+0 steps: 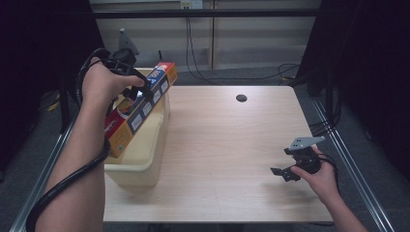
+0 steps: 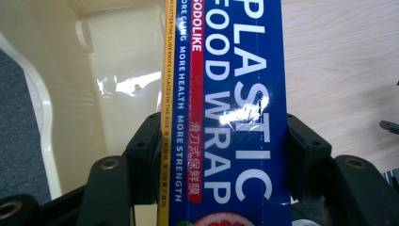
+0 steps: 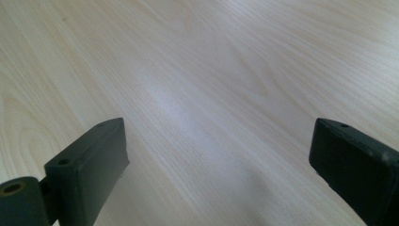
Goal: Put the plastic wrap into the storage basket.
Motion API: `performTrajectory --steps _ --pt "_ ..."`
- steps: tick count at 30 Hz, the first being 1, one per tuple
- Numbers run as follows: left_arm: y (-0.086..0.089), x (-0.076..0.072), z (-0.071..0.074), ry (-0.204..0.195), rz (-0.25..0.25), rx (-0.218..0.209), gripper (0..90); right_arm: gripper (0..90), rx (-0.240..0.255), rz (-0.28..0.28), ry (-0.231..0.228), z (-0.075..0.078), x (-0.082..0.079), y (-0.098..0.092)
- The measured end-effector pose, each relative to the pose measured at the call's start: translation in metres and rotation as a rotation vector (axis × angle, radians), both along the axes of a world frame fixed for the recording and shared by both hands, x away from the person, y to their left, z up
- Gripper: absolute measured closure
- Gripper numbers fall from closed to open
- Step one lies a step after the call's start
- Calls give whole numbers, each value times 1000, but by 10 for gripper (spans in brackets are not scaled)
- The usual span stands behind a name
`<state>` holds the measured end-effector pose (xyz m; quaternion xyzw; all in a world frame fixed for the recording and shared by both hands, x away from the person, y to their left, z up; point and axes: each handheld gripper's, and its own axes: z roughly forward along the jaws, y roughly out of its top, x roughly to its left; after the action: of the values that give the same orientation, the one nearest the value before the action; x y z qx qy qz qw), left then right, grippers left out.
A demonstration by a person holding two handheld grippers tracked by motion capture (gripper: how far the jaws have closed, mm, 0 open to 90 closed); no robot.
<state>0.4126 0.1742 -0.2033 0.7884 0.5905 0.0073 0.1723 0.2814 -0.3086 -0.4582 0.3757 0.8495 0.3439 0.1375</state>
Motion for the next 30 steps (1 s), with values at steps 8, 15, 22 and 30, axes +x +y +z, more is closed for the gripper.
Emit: performTrajectory --steps 8,15,22,30 --pt "6 -4 -1 -12 21 10 410 46 3 10 7 -1 1 1" --pt "13 -7 -1 -17 49 7 409 46 2 6 0 0 0 1" --pt "22 -7 -5 -17 74 17 409 46 6 10 -2 0 1 1" --pt "27 -7 -13 -13 107 17 409 46 5 8 0 1 1 2"
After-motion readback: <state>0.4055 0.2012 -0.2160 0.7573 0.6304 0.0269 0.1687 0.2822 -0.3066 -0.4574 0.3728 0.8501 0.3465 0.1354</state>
